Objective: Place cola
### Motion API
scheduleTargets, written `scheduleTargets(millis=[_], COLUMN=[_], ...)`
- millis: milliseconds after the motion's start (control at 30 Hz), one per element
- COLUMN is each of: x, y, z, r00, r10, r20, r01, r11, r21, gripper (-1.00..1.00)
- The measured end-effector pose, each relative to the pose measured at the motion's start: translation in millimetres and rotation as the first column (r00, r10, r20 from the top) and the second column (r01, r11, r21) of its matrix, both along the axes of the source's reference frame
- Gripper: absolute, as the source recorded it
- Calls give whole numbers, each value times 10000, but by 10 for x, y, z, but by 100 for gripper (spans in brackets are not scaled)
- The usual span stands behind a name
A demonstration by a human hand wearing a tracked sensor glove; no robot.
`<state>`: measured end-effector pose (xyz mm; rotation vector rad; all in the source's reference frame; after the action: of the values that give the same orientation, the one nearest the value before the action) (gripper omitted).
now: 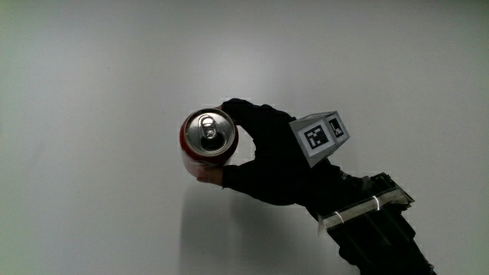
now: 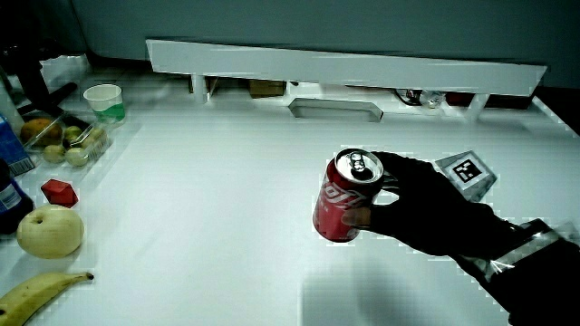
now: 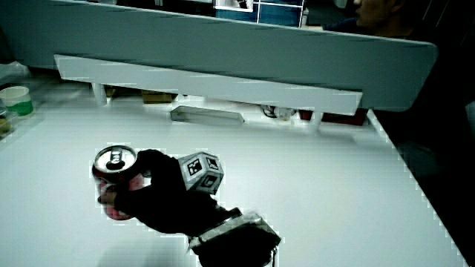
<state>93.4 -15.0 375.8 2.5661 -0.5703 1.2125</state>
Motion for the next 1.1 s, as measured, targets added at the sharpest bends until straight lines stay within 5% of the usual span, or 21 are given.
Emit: scheduleTargets(millis=[500, 1100], x=[-352, -485], y=[203, 329], z=[317, 635], r00=[9889, 9782], r10=[-1421, -2035], r20=[-432, -404], r01=[1379, 1936], r11=[9865, 9653], r21=[-884, -1752], gripper=[0, 0])
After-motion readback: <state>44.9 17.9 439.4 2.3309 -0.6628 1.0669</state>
